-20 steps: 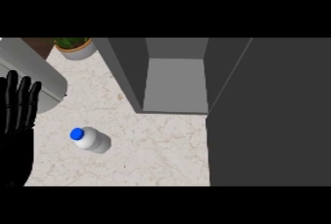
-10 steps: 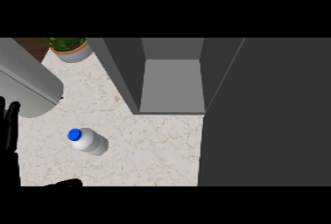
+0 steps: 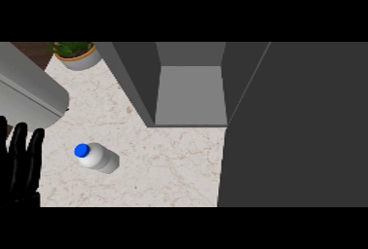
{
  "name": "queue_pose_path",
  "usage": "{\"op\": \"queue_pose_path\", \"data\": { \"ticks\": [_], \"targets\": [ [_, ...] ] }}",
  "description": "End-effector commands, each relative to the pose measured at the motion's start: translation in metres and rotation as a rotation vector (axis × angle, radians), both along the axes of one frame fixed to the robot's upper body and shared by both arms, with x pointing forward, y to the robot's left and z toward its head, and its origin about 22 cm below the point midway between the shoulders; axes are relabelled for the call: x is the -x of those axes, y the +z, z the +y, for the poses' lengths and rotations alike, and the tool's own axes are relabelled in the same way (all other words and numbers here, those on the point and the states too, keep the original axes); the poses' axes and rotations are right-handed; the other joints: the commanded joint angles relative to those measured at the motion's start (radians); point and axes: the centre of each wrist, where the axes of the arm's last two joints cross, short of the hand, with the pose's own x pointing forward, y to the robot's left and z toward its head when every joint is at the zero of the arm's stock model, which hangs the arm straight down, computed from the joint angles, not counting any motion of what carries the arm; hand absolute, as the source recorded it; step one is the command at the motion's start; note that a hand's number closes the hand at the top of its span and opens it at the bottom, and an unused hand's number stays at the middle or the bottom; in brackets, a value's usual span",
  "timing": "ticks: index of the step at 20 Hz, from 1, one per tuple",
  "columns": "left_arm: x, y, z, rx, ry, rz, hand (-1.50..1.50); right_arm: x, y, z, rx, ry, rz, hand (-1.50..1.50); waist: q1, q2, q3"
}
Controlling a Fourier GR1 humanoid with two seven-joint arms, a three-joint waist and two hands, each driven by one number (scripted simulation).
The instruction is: Pick up the bottled water, place it into the cabinet and close the cabinet
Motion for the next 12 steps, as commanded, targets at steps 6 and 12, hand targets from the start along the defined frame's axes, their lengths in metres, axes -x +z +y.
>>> {"op": "queue_pose_path", "data": {
  "ticks": [6, 12],
  "targets": [
    [0.019, 0.019, -0.011, -0.021, 0.089, -0.014, -1.5, 0.031, 0.023, 0.006, -0.058, -0.003, -0.004, -1.5, -0.003, -0.003, 0.001],
    [0.02, 0.018, -0.018, -0.026, 0.08, 0.0, -1.5, 0.022, 0.027, 0.015, -0.042, -0.011, 0.003, -1.5, 0.006, -0.002, 0.0]
  ]
}}
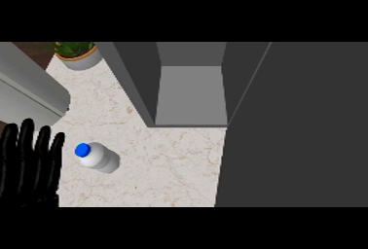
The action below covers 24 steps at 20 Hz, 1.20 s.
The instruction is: Pick up the bottled water, place it into the cabinet and close the cabinet
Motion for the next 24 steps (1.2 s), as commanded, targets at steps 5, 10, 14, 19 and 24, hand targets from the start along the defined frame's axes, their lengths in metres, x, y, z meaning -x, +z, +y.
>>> {"op": "queue_pose_path", "data": {
  "ticks": [5, 10, 14, 19, 24],
  "targets": [
    [0.009, 0.014, -0.001, -0.076, 0.118, -0.086, -1.5, 0.024, 0.028, -0.001, -0.004, -0.012, -0.054, -1.5, -0.001, -0.001, 0.0],
    [0.007, 0.017, 0.008, -0.085, 0.133, -0.081, -1.5, 0.027, 0.027, -0.005, 0.012, -0.012, -0.048, -1.5, -0.005, 0.0, 0.0],
    [-0.013, -0.002, 0.005, -0.112, 0.141, -0.058, -1.5, 0.038, 0.041, 0.001, -0.012, -0.003, -0.04, -1.5, -0.01, 0.002, -0.002],
    [-0.004, 0.001, 0.024, -0.099, 0.131, -0.033, -1.5, 0.026, 0.039, 0.0, -0.007, -0.014, -0.043, -1.5, -0.003, 0.003, -0.002],
    [-0.028, -0.027, 0.036, -0.092, 0.195, -0.004, -1.5, 0.039, 0.041, 0.002, -0.014, 0.003, -0.049, -1.5, -0.01, 0.002, -0.004]
  ]
}}
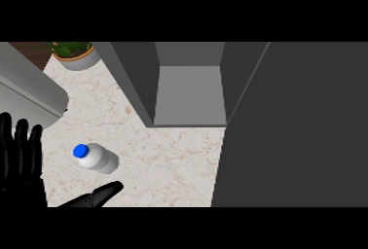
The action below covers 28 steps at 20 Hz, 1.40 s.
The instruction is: Pick up the bottled water, place it into the cabinet and close the cabinet
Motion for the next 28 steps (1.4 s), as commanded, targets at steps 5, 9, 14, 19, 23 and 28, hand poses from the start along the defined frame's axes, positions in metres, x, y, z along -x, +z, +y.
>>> {"op": "queue_pose_path", "data": {
  "ticks": [5, 9, 14, 19, 23, 28],
  "targets": [
    [-0.029, -0.036, 0.026, -0.011, 0.062, 0.056, -1.5, 0.028, 0.022, -0.019, 0.026, -0.001, -0.087, -1.5, -0.003, 0.002, 0.001],
    [-0.014, -0.053, 0.053, -0.021, 0.066, 0.101, -1.5, 0.033, 0.028, -0.014, 0.004, -0.014, -0.08, -1.5, 0.004, 0.0, 0.0],
    [-0.034, -0.092, 0.055, -0.009, 0.072, 0.149, -1.5, 0.025, 0.025, -0.004, -0.001, -0.019, -0.077, -1.5, 0.002, 0.001, 0.0],
    [-0.022, -0.145, 0.065, 0.003, 0.086, 0.145, -1.5, 0.029, 0.025, 0.0, -0.01, -0.015, -0.065, -1.5, 0.0, -0.001, -0.001],
    [-0.038, -0.177, 0.056, 0.019, 0.054, 0.159, -1.5, 0.024, 0.028, -0.007, 0.018, -0.012, -0.081, -1.5, -0.003, 0.002, -0.001],
    [-0.04, -0.197, 0.062, 0.015, 0.08, 0.165, -1.5, 0.031, 0.032, -0.001, 0.01, 0.005, -0.085, -1.5, -0.003, 0.001, -0.001]
  ]
}}
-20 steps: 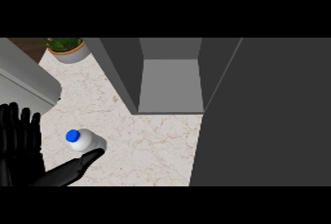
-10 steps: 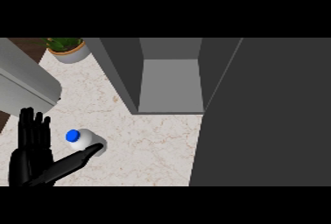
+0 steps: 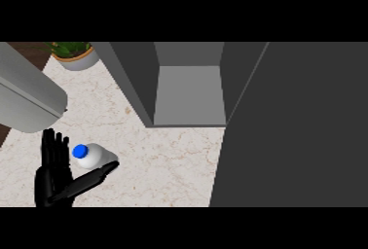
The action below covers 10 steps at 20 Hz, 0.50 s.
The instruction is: Pick up the bottled water, place it into the cabinet and close the cabinet
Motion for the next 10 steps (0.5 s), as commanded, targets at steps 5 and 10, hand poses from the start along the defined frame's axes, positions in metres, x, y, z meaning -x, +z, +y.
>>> {"op": "queue_pose_path", "data": {
  "ticks": [5, 10],
  "targets": [
    [-0.005, -0.046, 0.006, -0.004, 0.037, 0.021, -1.5, 0.025, 0.021, -0.01, -0.018, -0.013, -0.069, -1.5, 0.004, 0.001, 0.001],
    [0.029, -0.076, 0.014, 0.019, 0.035, 0.04, -1.5, 0.033, 0.02, -0.009, -0.018, -0.026, -0.069, -1.5, 0.004, 0.0, 0.001]
  ]
}}
